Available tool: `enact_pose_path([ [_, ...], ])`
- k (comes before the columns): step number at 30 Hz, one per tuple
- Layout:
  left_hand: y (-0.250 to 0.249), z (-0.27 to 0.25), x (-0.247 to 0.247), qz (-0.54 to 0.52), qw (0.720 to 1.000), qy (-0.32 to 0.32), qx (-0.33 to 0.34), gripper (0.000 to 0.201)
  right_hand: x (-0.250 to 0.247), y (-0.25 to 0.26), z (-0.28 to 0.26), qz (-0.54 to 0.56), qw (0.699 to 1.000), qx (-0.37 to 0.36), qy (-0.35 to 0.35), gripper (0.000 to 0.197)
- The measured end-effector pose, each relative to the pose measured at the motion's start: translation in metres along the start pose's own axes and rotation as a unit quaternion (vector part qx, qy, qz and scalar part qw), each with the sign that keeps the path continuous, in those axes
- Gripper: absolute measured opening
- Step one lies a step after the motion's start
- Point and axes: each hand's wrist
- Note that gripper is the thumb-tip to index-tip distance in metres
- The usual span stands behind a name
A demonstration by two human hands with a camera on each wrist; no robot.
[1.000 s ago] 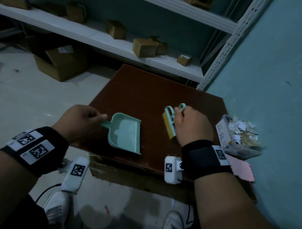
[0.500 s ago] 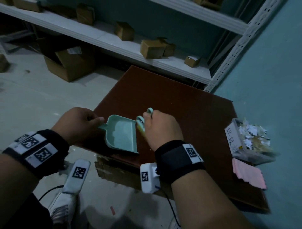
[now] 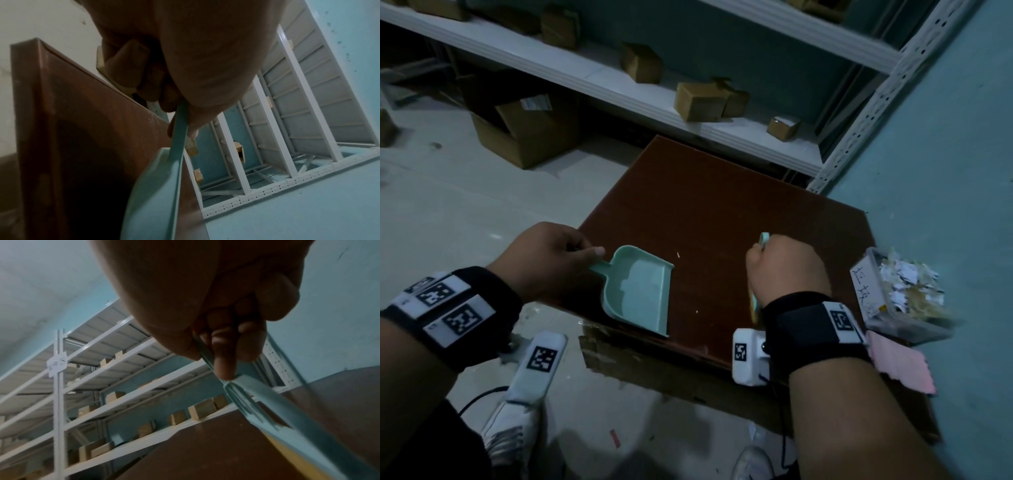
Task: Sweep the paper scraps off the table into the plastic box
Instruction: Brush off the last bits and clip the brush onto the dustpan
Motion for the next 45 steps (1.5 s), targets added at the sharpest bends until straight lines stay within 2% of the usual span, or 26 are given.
enact_pose_path([
  [3, 0.0, 0.002, 0.009, 0.011, 1.0, 0.003, 0.015, 0.03, 0.009, 0.022, -0.012, 0.079, 0.993, -0.068, 0.046, 0.04],
  [5, 0.0, 0.002, 0.014, 0.012, 1.0, 0.007, 0.019, 0.03, 0.014, 0.034, -0.022, 0.144, 0.982, -0.113, 0.052, 0.044],
  [8, -0.002, 0.002, 0.017, 0.013, 1.0, 0.006, 0.015, 0.031, 0.01, 0.029, -0.015, 0.263, 0.96, -0.086, 0.046, 0.047],
  [9, -0.002, 0.002, 0.016, 0.014, 1.0, 0.006, 0.015, 0.031, 0.006, 0.022, -0.01, 0.274, 0.959, -0.071, 0.024, 0.048],
  [12, -0.002, 0.001, 0.016, 0.006, 1.0, 0.003, 0.009, 0.03, -0.006, -0.002, 0.004, 0.126, 0.987, -0.063, -0.083, 0.049],
  [14, -0.001, 0.001, 0.017, 0.002, 1.0, 0.002, 0.006, 0.03, -0.01, -0.011, 0.001, 0.047, 0.992, -0.056, -0.105, 0.04],
  [16, -0.002, 0.001, 0.018, 0.005, 1.0, 0.002, 0.005, 0.03, -0.009, -0.012, -0.005, 0.007, 0.996, -0.052, -0.077, 0.037],
  [18, -0.004, 0.002, 0.019, 0.003, 1.0, 0.006, 0.003, 0.03, -0.001, -0.004, -0.013, 0.022, 0.998, -0.061, -0.022, 0.037],
  [20, -0.007, 0.002, 0.022, -0.001, 1.0, 0.011, 0.002, 0.03, 0.007, 0.008, -0.022, 0.124, 0.987, -0.093, 0.046, 0.043],
  [22, -0.009, 0.003, 0.027, 0.0, 1.0, 0.012, 0.008, 0.031, 0.006, 0.016, -0.033, 0.251, 0.959, -0.101, 0.084, 0.048],
  [25, -0.016, 0.006, 0.032, -0.012, 1.0, 0.016, 0.009, 0.031, -0.009, 0.002, -0.03, 0.312, 0.948, -0.059, 0.022, 0.046],
  [27, -0.025, 0.004, 0.036, -0.034, 0.999, 0.018, 0.005, 0.031, -0.023, -0.021, -0.021, 0.326, 0.943, -0.021, -0.061, 0.041],
  [29, -0.035, 0.003, 0.042, -0.055, 0.998, 0.022, 0.002, 0.031, -0.037, -0.051, -0.012, 0.358, 0.922, 0.013, -0.146, 0.042],
  [31, -0.046, 0.001, 0.047, -0.073, 0.997, 0.019, 0.002, 0.03, -0.049, -0.083, -0.006, 0.398, 0.89, 0.063, -0.214, 0.046],
  [35, -0.078, 0.001, 0.059, -0.109, 0.994, 0.015, 0.007, 0.031, -0.063, -0.154, -0.001, 0.502, 0.786, 0.169, -0.318, 0.039],
  [37, -0.093, 0.003, 0.063, -0.139, 0.99, 0.014, 0.007, 0.032, -0.062, -0.181, -0.004, 0.523, 0.754, 0.199, -0.345, 0.036],
  [39, -0.122, 0.01, 0.072, -0.148, 0.988, 0.03, 0.035, 0.034, -0.065, -0.206, -0.009, 0.532, 0.732, 0.222, -0.363, 0.042],
  [42, -0.185, 0.024, 0.087, -0.123, 0.987, 0.05, 0.095, 0.032, -0.071, -0.229, -0.014, 0.534, 0.723, 0.237, -0.368, 0.041],
  [45, -0.257, 0.039, 0.107, -0.081, 0.983, 0.053, 0.156, 0.03, -0.072, -0.247, -0.017, 0.524, 0.733, 0.241, -0.361, 0.038],
])
Point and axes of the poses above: each hand's wrist, its own z-axis towards the middle knuckle, its own x-axis out of the palm, y = z × x, and after that the axes turned 2 degrees about x, right-handed
